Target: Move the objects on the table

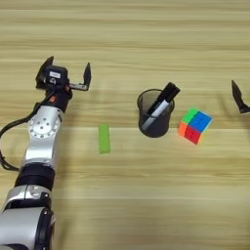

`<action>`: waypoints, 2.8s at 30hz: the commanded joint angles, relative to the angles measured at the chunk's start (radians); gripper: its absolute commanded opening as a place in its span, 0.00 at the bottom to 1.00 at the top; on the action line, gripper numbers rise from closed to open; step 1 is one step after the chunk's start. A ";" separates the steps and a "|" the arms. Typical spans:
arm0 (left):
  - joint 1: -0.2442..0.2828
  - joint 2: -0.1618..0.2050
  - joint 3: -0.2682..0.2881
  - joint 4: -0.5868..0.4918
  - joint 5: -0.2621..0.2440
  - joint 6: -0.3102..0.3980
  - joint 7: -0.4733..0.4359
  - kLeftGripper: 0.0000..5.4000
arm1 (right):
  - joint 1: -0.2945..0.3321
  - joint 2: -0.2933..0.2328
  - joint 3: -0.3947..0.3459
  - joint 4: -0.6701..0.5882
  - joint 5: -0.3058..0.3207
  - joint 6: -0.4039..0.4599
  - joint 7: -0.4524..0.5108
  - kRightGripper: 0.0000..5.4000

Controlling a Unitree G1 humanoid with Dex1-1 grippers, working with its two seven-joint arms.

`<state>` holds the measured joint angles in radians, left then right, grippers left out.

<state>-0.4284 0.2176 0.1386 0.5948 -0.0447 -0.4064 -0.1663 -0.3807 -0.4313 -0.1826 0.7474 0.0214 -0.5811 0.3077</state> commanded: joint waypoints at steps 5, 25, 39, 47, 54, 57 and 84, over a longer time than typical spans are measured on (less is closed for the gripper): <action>-0.002 0.013 -0.006 0.008 0.020 -0.001 0.020 1.00 | -0.018 -0.012 0.015 0.019 -0.011 -0.018 -0.003 1.00; -0.005 0.015 -0.018 0.013 0.019 0.010 0.027 1.00 | 0.248 0.025 0.188 -0.424 0.354 0.214 0.678 1.00; -0.006 0.013 -0.034 0.016 0.022 0.013 0.026 1.00 | 0.246 0.007 0.219 -0.359 0.230 0.227 0.657 1.00; -0.008 0.013 -0.037 0.022 0.024 0.013 0.028 1.00 | 0.227 0.021 0.193 -0.350 0.247 0.183 0.637 1.00; -0.007 0.013 -0.037 0.021 0.024 0.013 0.028 1.00 | 0.224 0.023 0.179 -0.356 0.251 0.179 0.629 1.00; -0.007 0.013 -0.038 0.019 0.023 0.013 0.028 1.00 | 0.220 0.015 0.190 -0.328 0.211 0.170 0.613 1.00; -0.002 0.016 -0.037 0.005 0.022 0.016 0.026 1.00 | 0.221 0.004 0.215 -0.291 0.159 0.219 0.603 0.84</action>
<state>-0.4293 0.2234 0.1064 0.6060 -0.0365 -0.4021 -0.1399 -0.1512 -0.4153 0.0313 0.4571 0.1899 -0.3786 0.9130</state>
